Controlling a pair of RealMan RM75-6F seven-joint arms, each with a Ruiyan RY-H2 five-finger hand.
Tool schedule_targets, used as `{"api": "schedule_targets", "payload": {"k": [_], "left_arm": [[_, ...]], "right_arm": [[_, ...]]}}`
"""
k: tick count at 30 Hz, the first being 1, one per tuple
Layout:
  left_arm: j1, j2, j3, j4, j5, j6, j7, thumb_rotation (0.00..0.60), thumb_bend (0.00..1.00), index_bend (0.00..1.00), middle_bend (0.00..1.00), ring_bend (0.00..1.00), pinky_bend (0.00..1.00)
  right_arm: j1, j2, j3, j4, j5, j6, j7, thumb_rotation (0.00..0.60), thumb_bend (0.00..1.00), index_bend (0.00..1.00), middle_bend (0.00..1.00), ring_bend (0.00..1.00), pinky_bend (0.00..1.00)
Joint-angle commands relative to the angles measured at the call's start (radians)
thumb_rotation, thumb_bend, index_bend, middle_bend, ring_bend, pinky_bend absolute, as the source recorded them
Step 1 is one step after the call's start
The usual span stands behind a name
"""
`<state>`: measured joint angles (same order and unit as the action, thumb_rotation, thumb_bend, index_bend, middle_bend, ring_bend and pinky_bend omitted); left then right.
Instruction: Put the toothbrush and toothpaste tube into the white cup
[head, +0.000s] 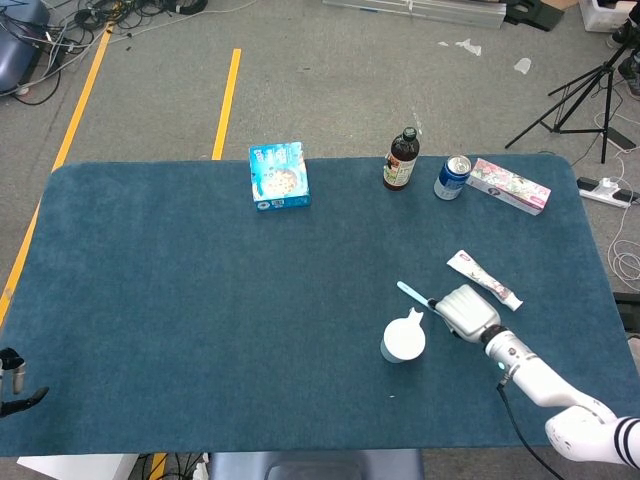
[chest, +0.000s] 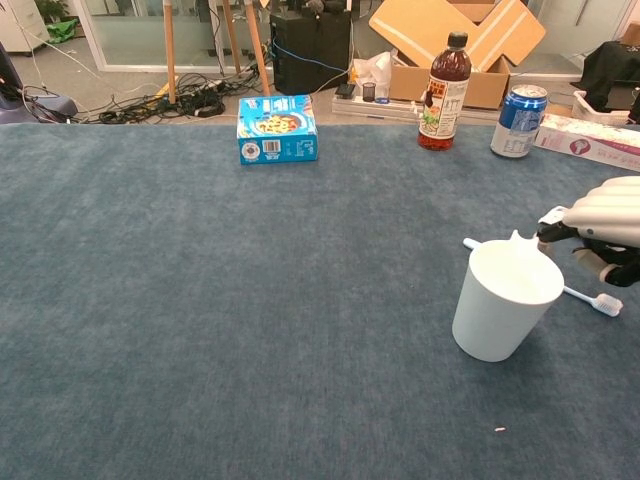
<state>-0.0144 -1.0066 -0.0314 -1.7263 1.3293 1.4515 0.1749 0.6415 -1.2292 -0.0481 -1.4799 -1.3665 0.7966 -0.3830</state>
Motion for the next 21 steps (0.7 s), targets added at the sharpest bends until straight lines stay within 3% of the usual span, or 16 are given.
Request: {"api": "schedule_targets", "payload": {"k": [1,21], "left_arm": [[0.0,0.0,0.0,0.0,0.001,0.001,-0.001,0.6,0.0,0.82,0.54,0.43,0.39],[0.001,0.0,0.0,-0.001,0.001,0.002,-0.001,0.6,0.0,0.82,0.54,0.43,0.39]], "right_arm": [[0.002,-0.01,0.0,0.011,0.001,-0.007,0.005,0.6,0.7,0.35,1.0,1.0,1.0],[0.01,-0.062,-0.001,0.095,0.026,-0.05,0.021,0.6,0.7,0.35,1.0,1.0,1.0]]}}
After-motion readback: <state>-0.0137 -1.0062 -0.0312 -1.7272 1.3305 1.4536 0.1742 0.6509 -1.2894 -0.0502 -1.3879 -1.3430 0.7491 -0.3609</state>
